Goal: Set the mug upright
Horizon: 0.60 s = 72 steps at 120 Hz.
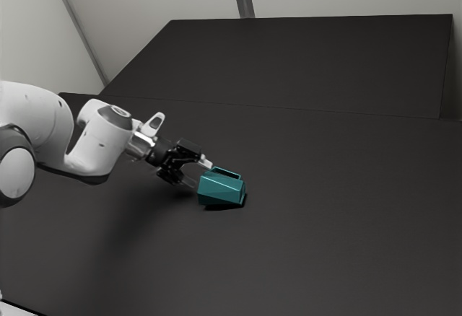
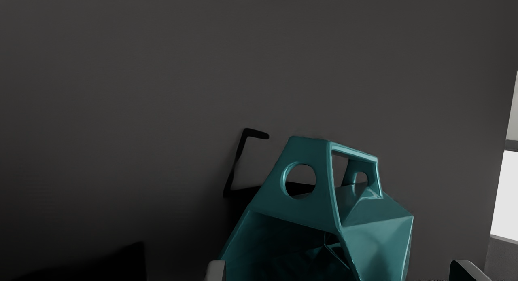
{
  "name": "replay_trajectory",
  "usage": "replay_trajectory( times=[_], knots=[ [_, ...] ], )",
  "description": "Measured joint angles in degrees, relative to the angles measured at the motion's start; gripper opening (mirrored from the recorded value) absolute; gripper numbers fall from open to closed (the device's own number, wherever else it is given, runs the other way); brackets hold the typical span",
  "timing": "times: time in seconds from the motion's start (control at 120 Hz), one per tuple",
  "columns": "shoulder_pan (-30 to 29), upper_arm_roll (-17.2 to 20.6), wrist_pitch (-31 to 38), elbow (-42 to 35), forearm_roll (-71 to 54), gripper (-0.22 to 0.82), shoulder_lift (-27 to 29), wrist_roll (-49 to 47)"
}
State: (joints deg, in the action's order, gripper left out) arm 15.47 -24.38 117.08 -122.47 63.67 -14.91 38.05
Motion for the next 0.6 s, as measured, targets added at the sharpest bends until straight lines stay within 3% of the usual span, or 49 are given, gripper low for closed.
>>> replay_trajectory(
  times=[0.233, 0.383, 0.6],
  knots=[
    [1.58, 0.1, -0.64, 0.97, 2.04, 0.57, -0.74, 3.84],
    [2.47, 0.16, -0.7, 1.35, 3.39, 0.4, -0.98, 5.55],
    [3.3, 0.21, -0.51, 1.43, 4.75, 0.07, -1.06, 7.22]
  ],
)
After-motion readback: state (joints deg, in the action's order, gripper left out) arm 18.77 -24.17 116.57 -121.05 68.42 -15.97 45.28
